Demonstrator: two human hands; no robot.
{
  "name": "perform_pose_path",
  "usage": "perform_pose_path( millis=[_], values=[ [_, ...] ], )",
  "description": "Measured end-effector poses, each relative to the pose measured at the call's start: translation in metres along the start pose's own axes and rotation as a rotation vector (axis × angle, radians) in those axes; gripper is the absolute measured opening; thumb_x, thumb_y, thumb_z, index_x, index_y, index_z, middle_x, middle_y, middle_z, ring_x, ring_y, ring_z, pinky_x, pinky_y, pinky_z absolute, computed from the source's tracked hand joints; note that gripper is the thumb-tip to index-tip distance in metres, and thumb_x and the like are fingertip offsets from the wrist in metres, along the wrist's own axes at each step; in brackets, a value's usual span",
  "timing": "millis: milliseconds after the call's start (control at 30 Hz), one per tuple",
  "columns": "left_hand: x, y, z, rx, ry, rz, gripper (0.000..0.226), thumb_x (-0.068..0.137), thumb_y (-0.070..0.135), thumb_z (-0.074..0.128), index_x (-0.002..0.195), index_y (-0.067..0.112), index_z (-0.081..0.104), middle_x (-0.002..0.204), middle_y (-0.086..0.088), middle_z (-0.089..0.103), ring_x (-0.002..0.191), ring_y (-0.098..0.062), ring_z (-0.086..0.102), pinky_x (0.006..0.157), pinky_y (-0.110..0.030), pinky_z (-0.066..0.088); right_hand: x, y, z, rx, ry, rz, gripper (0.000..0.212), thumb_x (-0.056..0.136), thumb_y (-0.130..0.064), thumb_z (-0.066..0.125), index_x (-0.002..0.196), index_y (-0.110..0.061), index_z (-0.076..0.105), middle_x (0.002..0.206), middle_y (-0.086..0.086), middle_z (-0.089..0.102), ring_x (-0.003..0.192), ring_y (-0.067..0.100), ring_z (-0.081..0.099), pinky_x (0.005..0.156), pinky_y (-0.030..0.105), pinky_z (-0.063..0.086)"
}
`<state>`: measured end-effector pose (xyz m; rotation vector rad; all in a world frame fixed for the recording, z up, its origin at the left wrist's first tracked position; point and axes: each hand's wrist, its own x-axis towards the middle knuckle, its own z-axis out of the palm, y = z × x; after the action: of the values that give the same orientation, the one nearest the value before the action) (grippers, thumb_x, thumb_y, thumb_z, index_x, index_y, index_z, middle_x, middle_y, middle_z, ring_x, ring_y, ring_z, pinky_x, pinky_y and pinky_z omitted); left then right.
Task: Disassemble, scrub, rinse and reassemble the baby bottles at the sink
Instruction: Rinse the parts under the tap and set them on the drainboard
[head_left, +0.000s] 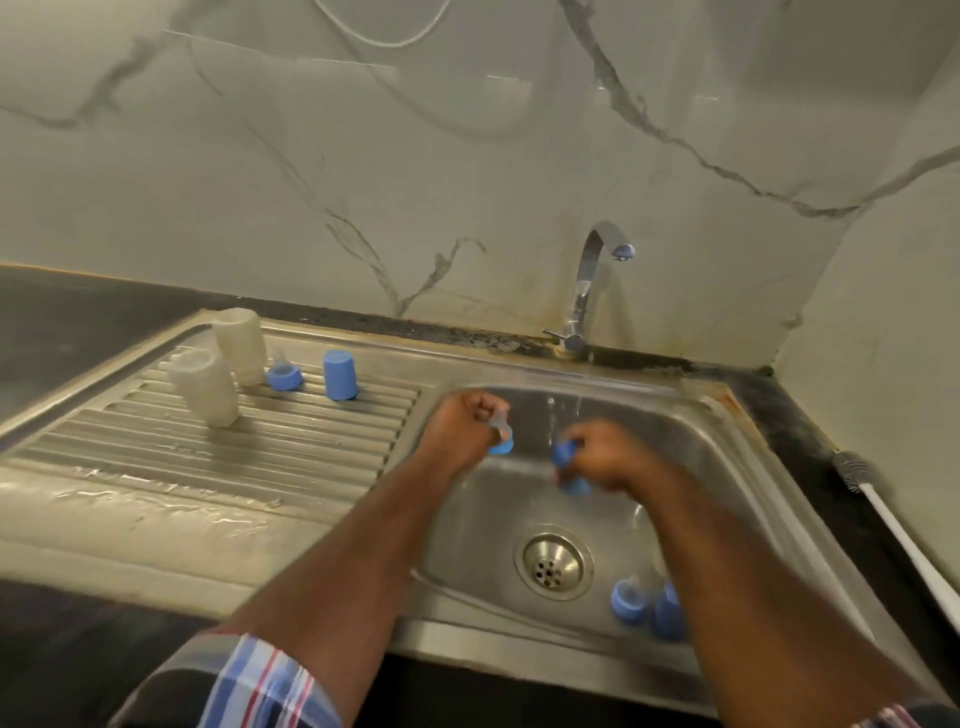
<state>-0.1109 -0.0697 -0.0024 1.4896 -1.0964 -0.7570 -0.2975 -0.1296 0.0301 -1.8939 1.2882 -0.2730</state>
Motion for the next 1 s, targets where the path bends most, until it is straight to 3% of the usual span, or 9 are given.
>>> perform_pose_path(
  millis=[33, 67, 167, 233, 367, 533, 633, 867, 1000],
  values=[
    [-0.007, -0.006, -0.005, 0.068, 0.015, -0.005, 0.023, 0.081, -0.006, 0.075, 0.097, 0.011, 0.072, 0.095, -0.011, 0.072, 0.085, -0.019, 0.065, 0.083, -0.032, 0.056, 0.004, 0.007, 0.013, -0.260, 0.013, 0.026, 0.023, 0.080, -0.019, 0.081, 0.098, -0.018, 0.068, 0.092, 0.002, 0.068, 0.090, 0.022, 0.067, 0.074, 0.029, 0.051],
    [-0.013, -0.010, -0.014, 0.098, 0.027, 0.003, 0.025, 0.080, -0.005, 0.076, 0.099, 0.011, 0.073, 0.098, -0.011, 0.073, 0.089, -0.021, 0.067, 0.087, -0.036, 0.056, 0.005, 0.007, 0.024, -0.320, 0.041, 0.027, 0.030, 0.080, -0.024, 0.082, 0.105, -0.019, 0.066, 0.097, 0.001, 0.065, 0.093, 0.021, 0.064, 0.076, 0.029, 0.048],
    [-0.024, -0.009, -0.043, 0.128, 0.043, 0.045, 0.027, 0.081, -0.002, 0.076, 0.101, 0.016, 0.073, 0.099, -0.003, 0.073, 0.094, -0.018, 0.069, 0.093, -0.037, 0.054, 0.000, -0.014, 0.034, -0.194, 0.116, -0.027, 0.055, 0.078, -0.028, 0.085, 0.122, -0.020, 0.054, 0.113, -0.002, 0.057, 0.102, 0.019, 0.059, 0.082, 0.031, 0.046],
    [-0.026, -0.008, -0.071, 0.166, 0.099, 0.070, 0.027, 0.081, 0.002, 0.077, 0.097, 0.023, 0.072, 0.100, 0.001, 0.075, 0.098, -0.019, 0.071, 0.095, -0.039, 0.055, 0.000, -0.036, 0.042, -0.091, 0.190, -0.087, 0.051, 0.075, -0.029, 0.086, 0.115, -0.019, 0.056, 0.108, 0.000, 0.060, 0.093, 0.016, 0.059, 0.074, 0.030, 0.047],
    [-0.027, -0.011, -0.134, 0.268, 0.232, 0.018, 0.027, 0.084, 0.009, 0.079, 0.109, 0.017, 0.072, 0.106, -0.002, 0.074, 0.101, -0.021, 0.070, 0.093, -0.035, 0.054, 0.011, -0.087, 0.075, 0.219, 0.212, -0.278, 0.049, 0.071, -0.022, 0.090, 0.112, -0.017, 0.065, 0.100, 0.002, 0.067, 0.088, 0.019, 0.066, 0.074, 0.028, 0.053],
    [-0.032, -0.028, -0.202, 0.364, 0.433, -0.051, 0.024, 0.086, 0.012, 0.078, 0.109, 0.014, 0.070, 0.105, -0.002, 0.070, 0.096, -0.020, 0.066, 0.081, -0.025, 0.044, 0.030, -0.145, 0.138, 0.084, 0.157, -0.385, 0.055, 0.073, -0.023, 0.089, 0.120, -0.018, 0.063, 0.111, 0.000, 0.066, 0.097, 0.017, 0.063, 0.083, 0.030, 0.050],
    [-0.036, -0.038, -0.221, 0.450, 0.442, -0.083, 0.023, 0.088, 0.013, 0.076, 0.109, 0.016, 0.067, 0.106, 0.000, 0.067, 0.096, -0.018, 0.061, 0.080, -0.025, 0.039, 0.038, -0.167, 0.166, -0.012, 0.143, -0.366, 0.055, 0.079, -0.023, 0.084, 0.125, -0.020, 0.054, 0.119, -0.001, 0.060, 0.102, 0.015, 0.057, 0.082, 0.027, 0.042],
    [-0.033, -0.038, -0.219, 0.524, 0.438, -0.086, 0.018, 0.097, 0.014, 0.067, 0.113, 0.022, 0.061, 0.112, -0.005, 0.062, 0.102, -0.017, 0.056, 0.091, -0.032, 0.047, 0.044, -0.182, 0.193, -0.041, 0.133, -0.314, 0.054, 0.087, -0.017, 0.077, 0.133, -0.017, 0.050, 0.130, 0.006, 0.058, 0.114, 0.019, 0.057, 0.096, 0.030, 0.047],
    [-0.030, -0.035, -0.217, 0.547, 0.419, -0.093, 0.020, 0.099, 0.015, 0.064, 0.118, 0.020, 0.061, 0.119, -0.009, 0.063, 0.103, -0.018, 0.057, 0.090, -0.029, 0.044, 0.046, -0.183, 0.199, -0.050, 0.146, -0.310, 0.053, 0.086, -0.019, 0.078, 0.132, -0.016, 0.051, 0.129, 0.007, 0.060, 0.114, 0.020, 0.058, 0.094, 0.029, 0.047]
  ],
)
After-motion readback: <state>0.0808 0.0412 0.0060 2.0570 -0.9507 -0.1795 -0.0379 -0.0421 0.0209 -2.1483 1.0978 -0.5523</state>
